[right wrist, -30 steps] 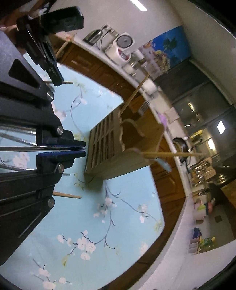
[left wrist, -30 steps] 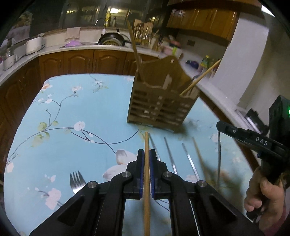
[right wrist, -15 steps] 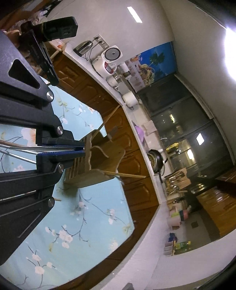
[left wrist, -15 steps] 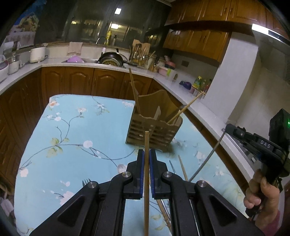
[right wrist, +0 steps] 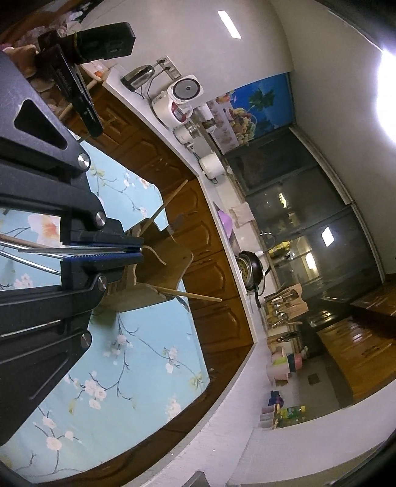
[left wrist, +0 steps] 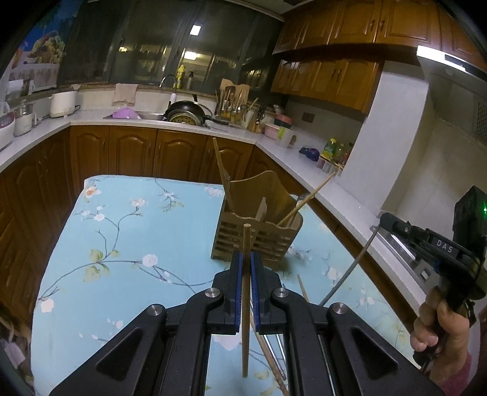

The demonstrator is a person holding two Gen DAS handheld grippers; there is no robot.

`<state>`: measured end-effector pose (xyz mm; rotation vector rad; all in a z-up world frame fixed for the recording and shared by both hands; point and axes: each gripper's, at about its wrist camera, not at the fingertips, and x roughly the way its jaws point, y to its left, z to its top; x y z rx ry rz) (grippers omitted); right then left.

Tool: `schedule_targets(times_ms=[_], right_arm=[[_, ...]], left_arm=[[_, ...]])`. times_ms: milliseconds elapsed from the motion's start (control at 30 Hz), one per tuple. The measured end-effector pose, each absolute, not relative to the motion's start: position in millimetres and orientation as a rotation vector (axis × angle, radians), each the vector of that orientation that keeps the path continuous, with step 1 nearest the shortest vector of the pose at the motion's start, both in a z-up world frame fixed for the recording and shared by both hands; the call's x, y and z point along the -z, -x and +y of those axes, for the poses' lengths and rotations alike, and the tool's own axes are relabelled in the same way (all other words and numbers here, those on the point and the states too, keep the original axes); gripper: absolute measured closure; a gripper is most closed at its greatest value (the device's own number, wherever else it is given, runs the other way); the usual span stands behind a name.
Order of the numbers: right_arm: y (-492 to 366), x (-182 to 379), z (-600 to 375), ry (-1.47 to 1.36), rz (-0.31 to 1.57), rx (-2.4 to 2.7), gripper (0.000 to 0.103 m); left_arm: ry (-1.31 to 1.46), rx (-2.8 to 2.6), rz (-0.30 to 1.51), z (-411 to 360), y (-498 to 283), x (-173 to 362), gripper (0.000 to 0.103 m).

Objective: Organize utensils
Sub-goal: 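Lift the chopsticks with both tools and carry them toward the wooden holder, then lower the chopsticks into the holder and open both tools to release them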

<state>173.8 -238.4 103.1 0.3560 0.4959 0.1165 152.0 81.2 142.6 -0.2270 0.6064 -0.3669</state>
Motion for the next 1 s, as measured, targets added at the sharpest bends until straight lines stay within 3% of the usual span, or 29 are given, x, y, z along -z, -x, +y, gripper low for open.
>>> schedule_targets(times_ms=[500,1000], right_arm=[[-189.8,-125.2,-249.8,-0.335,0.423,-0.083,0.099],[-242.3,-174.6,-251.6,-0.236,0.233,0.009,0.099]], left_arm=[[0.219,0.350,0.485,79.4,-177.9,-168.5,0.100],[0.237,0.311,0.278,61.7,-250.4,-198.2,0.100]])
